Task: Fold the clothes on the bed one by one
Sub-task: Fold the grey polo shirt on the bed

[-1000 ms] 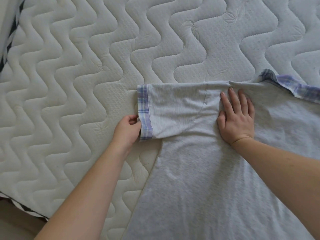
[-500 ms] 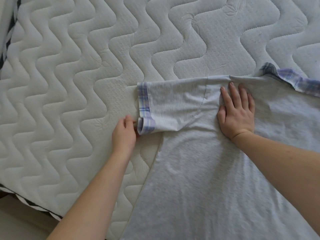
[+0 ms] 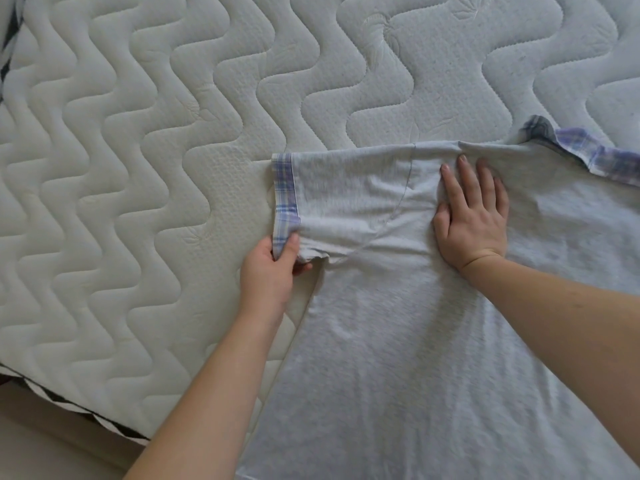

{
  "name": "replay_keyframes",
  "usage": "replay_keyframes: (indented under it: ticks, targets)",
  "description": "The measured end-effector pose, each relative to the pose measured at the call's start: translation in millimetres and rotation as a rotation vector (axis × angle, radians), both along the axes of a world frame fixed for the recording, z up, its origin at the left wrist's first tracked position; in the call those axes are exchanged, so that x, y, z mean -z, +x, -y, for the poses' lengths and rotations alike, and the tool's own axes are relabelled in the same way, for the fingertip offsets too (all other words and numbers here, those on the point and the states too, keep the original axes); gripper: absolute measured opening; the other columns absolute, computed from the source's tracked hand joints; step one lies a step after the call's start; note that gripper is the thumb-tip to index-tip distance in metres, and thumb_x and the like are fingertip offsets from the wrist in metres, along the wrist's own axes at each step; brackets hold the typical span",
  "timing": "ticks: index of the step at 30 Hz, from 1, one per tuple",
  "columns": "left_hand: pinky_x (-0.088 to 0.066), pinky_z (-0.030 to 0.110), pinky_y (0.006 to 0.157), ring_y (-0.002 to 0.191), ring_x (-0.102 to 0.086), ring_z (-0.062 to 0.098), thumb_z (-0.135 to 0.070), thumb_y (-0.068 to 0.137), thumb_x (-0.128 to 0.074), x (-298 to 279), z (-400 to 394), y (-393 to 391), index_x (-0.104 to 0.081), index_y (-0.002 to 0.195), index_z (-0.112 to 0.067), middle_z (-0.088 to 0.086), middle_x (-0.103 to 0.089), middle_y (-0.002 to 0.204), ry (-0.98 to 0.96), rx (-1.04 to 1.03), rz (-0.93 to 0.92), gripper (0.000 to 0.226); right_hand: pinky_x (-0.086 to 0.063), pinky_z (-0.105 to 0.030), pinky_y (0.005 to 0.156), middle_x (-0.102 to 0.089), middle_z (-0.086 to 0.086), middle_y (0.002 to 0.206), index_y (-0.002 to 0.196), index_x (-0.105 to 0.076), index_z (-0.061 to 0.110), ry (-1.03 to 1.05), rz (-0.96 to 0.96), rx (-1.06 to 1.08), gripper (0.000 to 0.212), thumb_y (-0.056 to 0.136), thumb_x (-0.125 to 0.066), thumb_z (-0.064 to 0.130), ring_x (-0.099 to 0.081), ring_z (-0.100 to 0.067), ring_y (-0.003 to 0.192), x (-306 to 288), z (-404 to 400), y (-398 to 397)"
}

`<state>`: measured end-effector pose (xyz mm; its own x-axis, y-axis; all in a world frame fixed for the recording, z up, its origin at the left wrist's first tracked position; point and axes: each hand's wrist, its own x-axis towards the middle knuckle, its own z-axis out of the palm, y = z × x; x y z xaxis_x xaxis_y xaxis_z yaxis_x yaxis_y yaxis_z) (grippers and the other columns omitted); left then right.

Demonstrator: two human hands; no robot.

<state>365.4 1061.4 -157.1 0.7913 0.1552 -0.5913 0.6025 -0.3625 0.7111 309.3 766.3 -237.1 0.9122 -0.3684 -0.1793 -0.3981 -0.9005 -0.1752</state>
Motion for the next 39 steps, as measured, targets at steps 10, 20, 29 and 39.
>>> replay_keyframes:
  ticks: [10, 20, 29, 39]
  targets:
    - [-0.045, 0.040, 0.087, 0.097, -0.058, 0.032, -0.010, 0.076, -0.071, -7, 10, -12, -0.050, 0.117, -0.010, 0.014, -0.061, 0.108, 0.549, 0.159, -0.006, 0.045, 0.009, -0.032, 0.120, -0.015, 0.004, 0.163, 0.154, -0.013, 0.036, -0.003, -0.006, -0.002, 0.064, 0.093, -0.032, 0.037, -0.009, -0.022, 0.149, 1, 1, 0]
    - [-0.027, 0.034, 0.103, 0.121, -0.043, 0.023, -0.049, 0.095, -0.053, 8, 118, 86, -0.055, 0.128, -0.020, 0.002, -0.052, 0.128, 0.620, 0.998, 0.474, 0.044, 0.005, -0.036, 0.121, -0.019, 0.000, 0.162, 0.154, -0.021, 0.032, -0.023, 0.033, -0.018, 0.064, 0.092, -0.035, 0.034, -0.014, -0.026, 0.148, 0, 0, 0]
    - [-0.025, 0.038, 0.081, 0.108, -0.053, 0.028, -0.027, 0.098, -0.053, 19, 148, 139, -0.054, 0.097, -0.022, 0.004, -0.059, 0.110, 0.744, 1.045, 0.296, 0.005, -0.001, -0.039, 0.122, -0.021, 0.001, 0.162, 0.154, -0.022, 0.031, -0.036, 0.064, -0.034, 0.063, 0.092, -0.035, 0.034, -0.015, -0.026, 0.148, 5, 2, -2]
    - [-0.031, 0.037, 0.093, 0.107, -0.049, 0.023, -0.050, 0.099, -0.041, 24, 148, 91, -0.055, 0.119, -0.020, 0.002, -0.056, 0.115, 0.757, 1.116, 0.575, 0.038, -0.008, -0.044, 0.122, -0.022, -0.002, 0.162, 0.154, -0.024, 0.030, -0.044, 0.074, -0.057, 0.065, 0.090, -0.037, 0.035, -0.018, -0.029, 0.148, 5, 4, -3]
